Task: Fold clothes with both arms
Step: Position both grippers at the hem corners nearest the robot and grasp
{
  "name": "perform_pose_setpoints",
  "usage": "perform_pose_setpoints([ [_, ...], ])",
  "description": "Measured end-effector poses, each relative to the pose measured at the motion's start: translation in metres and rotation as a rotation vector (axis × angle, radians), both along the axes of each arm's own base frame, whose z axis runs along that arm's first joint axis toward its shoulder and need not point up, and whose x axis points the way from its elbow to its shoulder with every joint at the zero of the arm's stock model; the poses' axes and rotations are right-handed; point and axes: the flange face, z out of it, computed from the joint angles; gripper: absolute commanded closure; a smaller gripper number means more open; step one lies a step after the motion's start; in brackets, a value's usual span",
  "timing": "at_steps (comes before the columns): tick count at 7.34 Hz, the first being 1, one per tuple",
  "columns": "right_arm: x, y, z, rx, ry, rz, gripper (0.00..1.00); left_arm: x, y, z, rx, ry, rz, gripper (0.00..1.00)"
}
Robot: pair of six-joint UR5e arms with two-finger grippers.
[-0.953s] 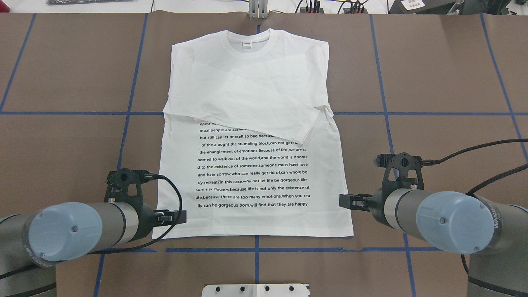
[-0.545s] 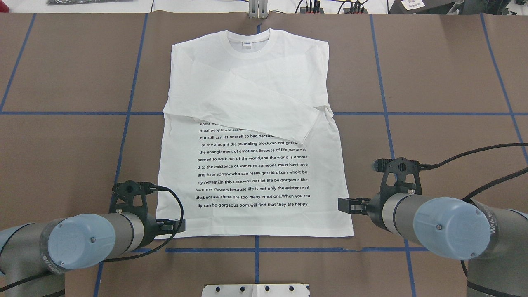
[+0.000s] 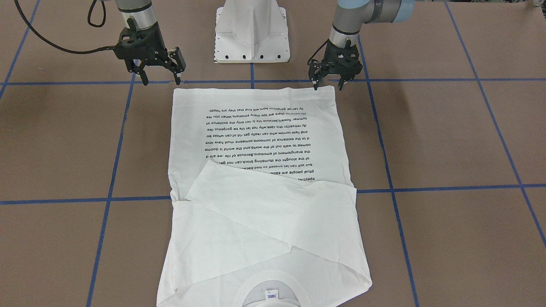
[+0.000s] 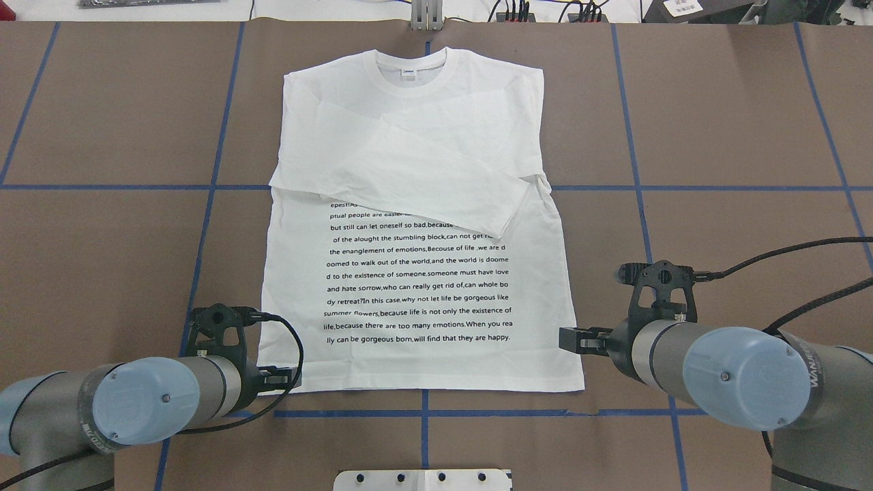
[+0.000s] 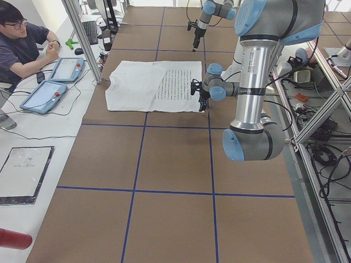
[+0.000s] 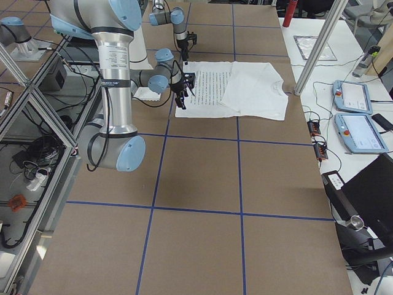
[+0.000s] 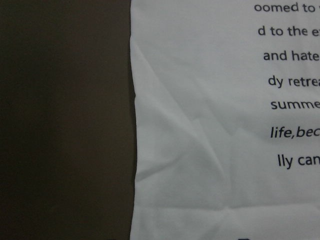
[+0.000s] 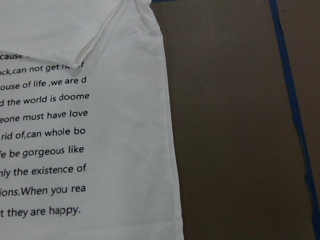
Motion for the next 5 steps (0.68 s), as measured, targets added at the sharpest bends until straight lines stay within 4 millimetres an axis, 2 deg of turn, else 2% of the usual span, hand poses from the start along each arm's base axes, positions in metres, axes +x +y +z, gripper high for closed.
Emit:
perform_pose_setpoints([
  [3,-0.0012,0.0016,-0.0002,0.002,0.000,-0.003,0.00,0.0042,0.0000,0.0069,-0.001,-0.015,0.005,0.29],
  [4,-0.0018,0.0024,-0.0001,0.005,0.001,-0.002,0.00,0.0071,0.0002,0.0100,-0.001,-0.021,0.007,0.36],
  [5,-0.0023,0.0031,-0.0001,0.007,0.002,-0.002,0.00,0.0084,0.0002,0.0112,-0.002,-0.023,0.008,0.60],
])
